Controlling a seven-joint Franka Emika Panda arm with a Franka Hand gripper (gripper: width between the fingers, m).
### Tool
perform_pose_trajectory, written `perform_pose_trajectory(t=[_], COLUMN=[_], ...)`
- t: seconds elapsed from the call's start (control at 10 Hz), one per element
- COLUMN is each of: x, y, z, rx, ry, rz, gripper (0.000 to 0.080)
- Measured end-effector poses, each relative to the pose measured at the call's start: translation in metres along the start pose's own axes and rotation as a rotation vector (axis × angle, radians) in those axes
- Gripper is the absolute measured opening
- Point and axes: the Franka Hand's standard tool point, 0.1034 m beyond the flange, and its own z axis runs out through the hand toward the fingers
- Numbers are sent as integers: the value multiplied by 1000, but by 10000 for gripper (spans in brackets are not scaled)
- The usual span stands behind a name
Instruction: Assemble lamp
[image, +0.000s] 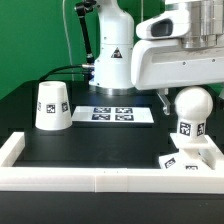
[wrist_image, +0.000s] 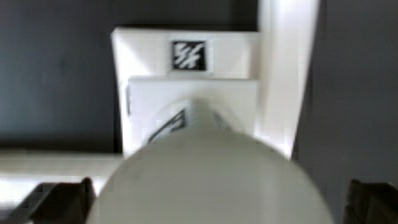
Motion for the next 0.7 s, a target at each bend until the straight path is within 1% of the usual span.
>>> perform_pose_trajectory(t=[0.1,0.4,0.5,0.7], x=[1,2,2,1], y=[1,3,2,1], z=[-1,-1,-1,1], rx=[-12,-33,-35,-52], ry=[1,-8,-12,-29], rz=[-104,-337,-401,-597], gripper=[699,699,699,699])
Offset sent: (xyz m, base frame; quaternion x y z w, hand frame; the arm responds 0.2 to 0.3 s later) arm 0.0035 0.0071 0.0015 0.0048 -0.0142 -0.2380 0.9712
